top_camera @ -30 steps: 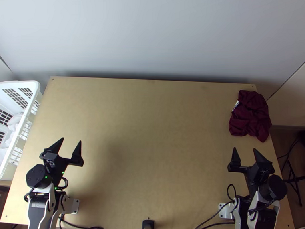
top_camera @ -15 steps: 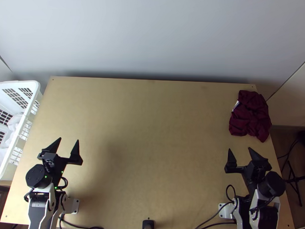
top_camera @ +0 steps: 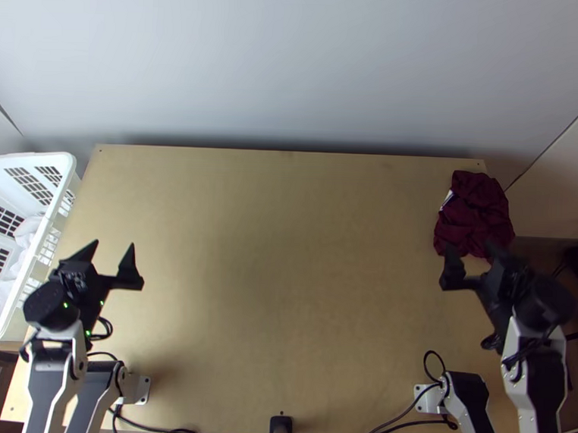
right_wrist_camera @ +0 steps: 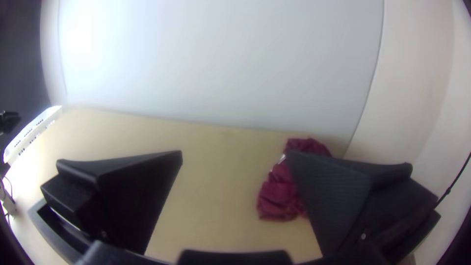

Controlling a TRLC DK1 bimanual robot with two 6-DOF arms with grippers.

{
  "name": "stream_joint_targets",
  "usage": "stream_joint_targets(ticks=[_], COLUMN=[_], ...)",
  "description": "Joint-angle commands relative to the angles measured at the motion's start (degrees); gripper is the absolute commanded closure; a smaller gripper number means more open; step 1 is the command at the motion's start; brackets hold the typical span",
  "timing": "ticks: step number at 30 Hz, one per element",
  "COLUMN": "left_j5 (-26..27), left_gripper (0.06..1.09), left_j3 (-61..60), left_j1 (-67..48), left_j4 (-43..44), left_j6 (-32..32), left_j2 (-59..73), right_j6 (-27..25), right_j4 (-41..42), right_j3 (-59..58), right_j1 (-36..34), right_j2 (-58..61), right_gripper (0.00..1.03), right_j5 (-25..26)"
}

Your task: Fold the t-shirt

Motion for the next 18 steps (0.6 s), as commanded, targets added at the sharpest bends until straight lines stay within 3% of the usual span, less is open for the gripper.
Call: stream_joint_targets(ticks=[1,5,8,18], left_j5=[-0.10,0.69,5.26,4.73], left_gripper=[0.13,0.13,0.13,0.14], left_j3=[15.34,28.70,34.67,43.29], left_j1=[2.70,7.54,9.21,-0.37], left_j4=[-1.08,-8.55,-13.20,-10.48], left_j6=[-1.59,-5.37,-7.21,-16.71], left_j2=[16.71,28.05,32.36,42.03], right_j6=[1.81,1.02,0.31,4.09], right_j4=[-0.96,-1.22,-0.78,1.24], right_j3=[15.17,23.17,26.07,31.52], right_j1=[4.85,5.02,5.29,7.48], right_j2=[15.31,24.37,28.85,40.89], right_gripper=[0.04,0.04,0.04,0.04], right_j5=[4.54,4.71,4.71,4.80])
